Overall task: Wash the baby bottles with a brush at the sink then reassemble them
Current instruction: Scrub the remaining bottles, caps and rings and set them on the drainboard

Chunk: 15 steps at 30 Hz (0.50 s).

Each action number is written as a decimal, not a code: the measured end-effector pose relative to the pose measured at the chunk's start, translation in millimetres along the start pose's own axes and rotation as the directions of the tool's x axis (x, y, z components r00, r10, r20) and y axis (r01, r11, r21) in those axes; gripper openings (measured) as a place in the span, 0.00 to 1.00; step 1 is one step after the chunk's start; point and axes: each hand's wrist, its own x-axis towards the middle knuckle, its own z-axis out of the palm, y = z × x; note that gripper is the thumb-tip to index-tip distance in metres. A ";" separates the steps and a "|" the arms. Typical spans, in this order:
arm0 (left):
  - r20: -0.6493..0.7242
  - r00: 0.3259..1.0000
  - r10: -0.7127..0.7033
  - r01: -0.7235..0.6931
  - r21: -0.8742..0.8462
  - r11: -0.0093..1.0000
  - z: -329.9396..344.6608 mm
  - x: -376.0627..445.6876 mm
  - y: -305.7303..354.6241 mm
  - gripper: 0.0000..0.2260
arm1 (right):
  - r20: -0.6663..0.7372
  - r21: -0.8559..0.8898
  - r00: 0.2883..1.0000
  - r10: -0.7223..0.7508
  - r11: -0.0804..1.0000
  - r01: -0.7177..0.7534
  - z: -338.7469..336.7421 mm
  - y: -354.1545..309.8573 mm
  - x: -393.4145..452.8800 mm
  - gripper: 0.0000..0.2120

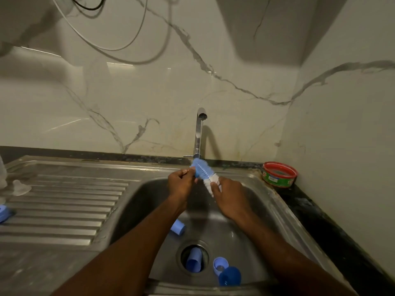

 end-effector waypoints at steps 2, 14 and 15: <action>0.045 0.999 -0.002 0.003 -0.018 1.000 -3.7 -1.4 -3.0 0.07 | 0.010 0.018 0.999 -0.033 0.999 0.032 1.6 -2.0 -2.1 0.20; 0.110 0.990 0.092 -0.103 0.093 0.990 -10.0 12.2 -7.3 0.09 | 0.304 0.560 0.951 0.057 0.797 -0.227 5.6 25.6 -6.5 0.14; 0.146 0.985 0.095 -0.111 0.110 0.988 -10.2 11.1 -8.5 0.09 | 0.283 0.569 0.956 0.080 0.788 -0.234 8.9 24.7 -4.0 0.14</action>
